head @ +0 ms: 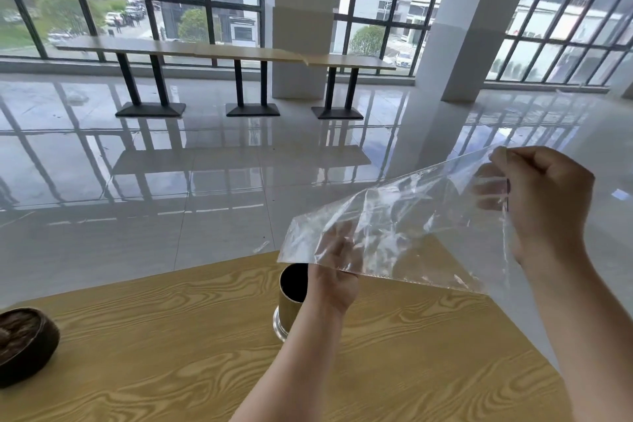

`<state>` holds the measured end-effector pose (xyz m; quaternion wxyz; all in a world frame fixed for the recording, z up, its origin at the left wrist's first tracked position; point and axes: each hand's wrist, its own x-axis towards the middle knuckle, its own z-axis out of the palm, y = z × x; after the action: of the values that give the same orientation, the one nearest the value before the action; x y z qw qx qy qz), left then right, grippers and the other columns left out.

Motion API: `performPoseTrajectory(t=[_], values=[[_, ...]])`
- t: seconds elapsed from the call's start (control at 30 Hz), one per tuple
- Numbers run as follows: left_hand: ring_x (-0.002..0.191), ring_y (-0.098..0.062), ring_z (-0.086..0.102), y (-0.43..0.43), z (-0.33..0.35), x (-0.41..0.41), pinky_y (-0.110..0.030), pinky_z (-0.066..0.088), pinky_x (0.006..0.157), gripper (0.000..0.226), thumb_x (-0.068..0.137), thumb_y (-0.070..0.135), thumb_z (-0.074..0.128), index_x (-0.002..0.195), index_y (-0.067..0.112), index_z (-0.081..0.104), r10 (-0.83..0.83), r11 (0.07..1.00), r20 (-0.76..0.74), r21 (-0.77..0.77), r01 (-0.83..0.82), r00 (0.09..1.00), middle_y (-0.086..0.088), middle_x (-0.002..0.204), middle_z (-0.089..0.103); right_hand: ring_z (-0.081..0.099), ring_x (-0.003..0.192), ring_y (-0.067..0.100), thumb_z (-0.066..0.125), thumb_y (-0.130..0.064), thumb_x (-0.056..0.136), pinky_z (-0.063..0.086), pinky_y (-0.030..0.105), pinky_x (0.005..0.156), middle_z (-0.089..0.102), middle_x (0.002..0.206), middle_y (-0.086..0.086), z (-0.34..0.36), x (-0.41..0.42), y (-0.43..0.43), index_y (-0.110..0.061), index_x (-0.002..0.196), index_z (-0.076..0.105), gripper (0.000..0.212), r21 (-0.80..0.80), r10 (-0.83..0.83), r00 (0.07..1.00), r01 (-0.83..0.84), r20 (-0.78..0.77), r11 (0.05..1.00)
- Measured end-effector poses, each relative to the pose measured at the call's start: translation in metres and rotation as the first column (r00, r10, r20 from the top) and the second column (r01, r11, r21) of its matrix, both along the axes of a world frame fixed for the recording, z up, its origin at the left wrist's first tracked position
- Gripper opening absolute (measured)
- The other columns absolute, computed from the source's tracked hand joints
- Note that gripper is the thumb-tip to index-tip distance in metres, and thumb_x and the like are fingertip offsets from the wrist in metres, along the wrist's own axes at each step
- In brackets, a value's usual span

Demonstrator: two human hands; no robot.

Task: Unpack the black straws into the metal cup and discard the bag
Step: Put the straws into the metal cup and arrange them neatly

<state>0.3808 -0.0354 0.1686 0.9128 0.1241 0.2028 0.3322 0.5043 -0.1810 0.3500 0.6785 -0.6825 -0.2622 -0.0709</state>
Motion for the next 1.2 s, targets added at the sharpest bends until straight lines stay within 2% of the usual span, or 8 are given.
performPoseTrajectory(t=[0.13,0.27,0.4,0.57,0.77,0.9,1.03,1.2], values=[[0.107,-0.019,0.072,0.012,0.019,-0.02,-0.026,0.061,0.076,0.041,0.088,0.015,0.07,0.128,0.008,0.063,0.037,0.998,0.047,0.045,-0.039,0.998,-0.005,0.12,0.073,0.072,0.056,0.034,0.071,-0.029,0.081,0.054,0.03,0.044,0.077,0.074,0.013,-0.008,0.001,-0.001,-0.018,0.077,0.075,0.013,0.066,0.059,0.989,-0.051,-0.135,0.996],[0.088,-0.018,0.076,0.028,0.031,-0.053,-0.028,0.062,0.067,0.021,0.08,0.017,0.07,0.101,0.014,0.072,0.083,0.989,0.068,0.113,-0.091,0.994,-0.004,0.101,0.077,0.07,0.051,0.026,0.068,-0.017,0.087,0.056,0.03,0.047,0.078,0.075,0.01,-0.026,0.002,0.007,-0.017,0.098,0.073,0.012,0.081,0.136,0.963,-0.121,-0.231,0.989],[0.085,-0.02,0.076,0.048,0.031,-0.103,-0.028,0.063,0.069,0.022,0.088,0.006,0.062,0.107,0.014,0.069,0.19,0.963,0.071,0.183,-0.2,0.979,-0.006,0.099,0.077,0.071,0.052,0.023,0.063,-0.006,0.093,0.058,0.029,0.049,0.078,0.077,0.011,-0.047,-0.015,0.026,-0.018,0.094,0.074,0.015,0.013,0.239,0.932,-0.245,-0.272,0.969],[0.08,-0.018,0.075,0.069,0.02,-0.185,-0.026,0.061,0.061,0.013,0.087,0.014,0.065,0.098,0.018,0.068,0.338,0.911,-0.012,0.257,-0.324,0.941,-0.005,0.089,0.077,0.074,0.057,0.025,0.066,-0.007,0.095,0.061,0.034,0.053,0.079,0.079,0.01,-0.083,-0.059,0.056,-0.011,0.099,0.072,0.009,-0.066,0.362,0.868,-0.406,-0.34,0.912],[0.078,-0.02,0.076,0.073,-0.008,-0.277,-0.023,0.06,0.058,0.028,0.075,0.009,0.07,0.101,0.013,0.066,0.521,0.848,-0.189,0.219,-0.482,0.832,-0.007,0.086,0.077,0.073,0.063,0.033,0.068,-0.001,0.092,0.063,0.052,0.066,0.077,0.074,0.016,-0.137,-0.121,0.098,-0.001,0.095,0.072,0.005,-0.093,0.454,0.759,-0.553,-0.467,0.828],[0.071,-0.016,0.075,0.067,-0.029,-0.317,-0.022,0.059,0.054,0.013,0.086,0.005,0.062,0.087,0.005,0.075,0.53,0.848,-0.317,0.198,-0.491,0.787,-0.008,0.079,0.076,0.063,0.067,0.038,0.066,0.0,0.094,0.056,0.059,0.072,0.07,0.08,0.034,-0.174,-0.153,0.125,-0.001,0.091,0.071,0.007,-0.066,0.488,0.665,-0.626,-0.565,0.777],[0.069,-0.017,0.075,0.057,-0.061,-0.351,-0.021,0.06,0.055,0.025,0.102,0.005,0.046,0.095,0.0,0.07,0.505,0.851,-0.44,0.106,-0.515,0.743,-0.011,0.081,0.077,0.069,0.063,0.036,0.062,-0.006,0.098,0.058,0.035,0.052,0.078,0.083,0.017,-0.221,-0.177,0.147,-0.005,0.1,0.071,0.009,-0.071,0.475,0.561,-0.693,-0.678,0.717],[0.068,-0.021,0.076,0.035,-0.108,-0.387,-0.025,0.06,0.052,0.052,0.106,0.006,0.034,0.08,-0.001,0.079,0.454,0.818,-0.528,-0.073,-0.571,0.718,-0.016,0.09,0.077,0.059,0.074,0.034,0.06,-0.011,0.1,0.049,0.038,0.059,0.072,0.09,0.016,-0.287,-0.203,0.165,-0.007,0.103,0.068,0.01,-0.177,0.352,0.474,-0.764,-0.807,0.621]])
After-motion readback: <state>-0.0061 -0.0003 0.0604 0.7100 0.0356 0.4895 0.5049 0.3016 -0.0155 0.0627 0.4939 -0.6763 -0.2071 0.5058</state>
